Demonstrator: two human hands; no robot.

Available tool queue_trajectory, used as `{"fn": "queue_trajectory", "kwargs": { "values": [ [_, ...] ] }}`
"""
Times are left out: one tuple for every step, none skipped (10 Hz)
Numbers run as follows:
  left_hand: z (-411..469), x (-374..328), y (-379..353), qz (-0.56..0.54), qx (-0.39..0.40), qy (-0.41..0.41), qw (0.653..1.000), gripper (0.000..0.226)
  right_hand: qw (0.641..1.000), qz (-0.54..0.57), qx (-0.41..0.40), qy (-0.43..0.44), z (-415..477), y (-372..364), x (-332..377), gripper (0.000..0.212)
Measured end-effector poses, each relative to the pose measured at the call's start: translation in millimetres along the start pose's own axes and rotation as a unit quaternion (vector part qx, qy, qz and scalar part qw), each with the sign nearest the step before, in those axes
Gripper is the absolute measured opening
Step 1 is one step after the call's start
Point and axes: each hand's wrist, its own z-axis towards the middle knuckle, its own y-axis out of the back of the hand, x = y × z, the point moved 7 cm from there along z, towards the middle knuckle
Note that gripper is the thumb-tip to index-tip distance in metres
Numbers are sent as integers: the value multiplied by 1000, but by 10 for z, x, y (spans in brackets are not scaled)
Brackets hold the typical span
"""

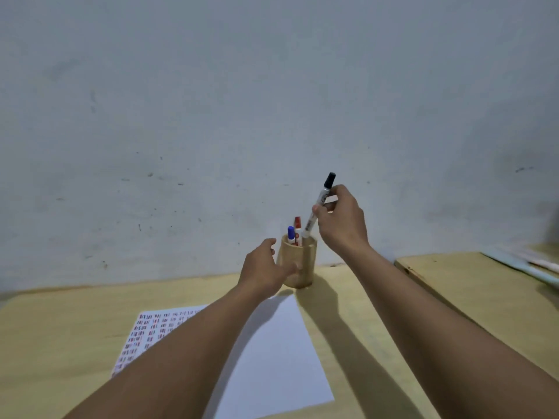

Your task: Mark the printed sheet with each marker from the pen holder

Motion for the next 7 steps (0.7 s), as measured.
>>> {"fn": "queue_trajectory", "kwargs": {
  "values": [
    [141, 9, -174, 25, -8, -3, 1000, 81, 999, -38, 37, -9, 101, -166, -120, 12],
    [217, 55, -280, 10, -32, -18, 999, 53, 995, -62, 79, -28, 127, -354, -268, 9],
    [211, 105, -302, -45, -49, -18, 998, 44, 988, -79, 119, -57, 97, -494, -423, 31],
    [218, 131, -311, -70, -42, -6, 997, 33, 982, -83, 139, -95, 40, -553, -544, 31],
    [224, 168, -334, -81, -32, 10, 996, 23, 982, -62, 141, -112, -29, -544, -586, 27],
    [120, 118, -270, -53, -34, 4, 998, 48, 986, -25, 127, -108, -45, -505, -552, 34],
    [-90, 79, -138, -79, -53, 15, 995, 57, 989, 14, 97, -113, -155, -403, -510, 45]
  ]
}}
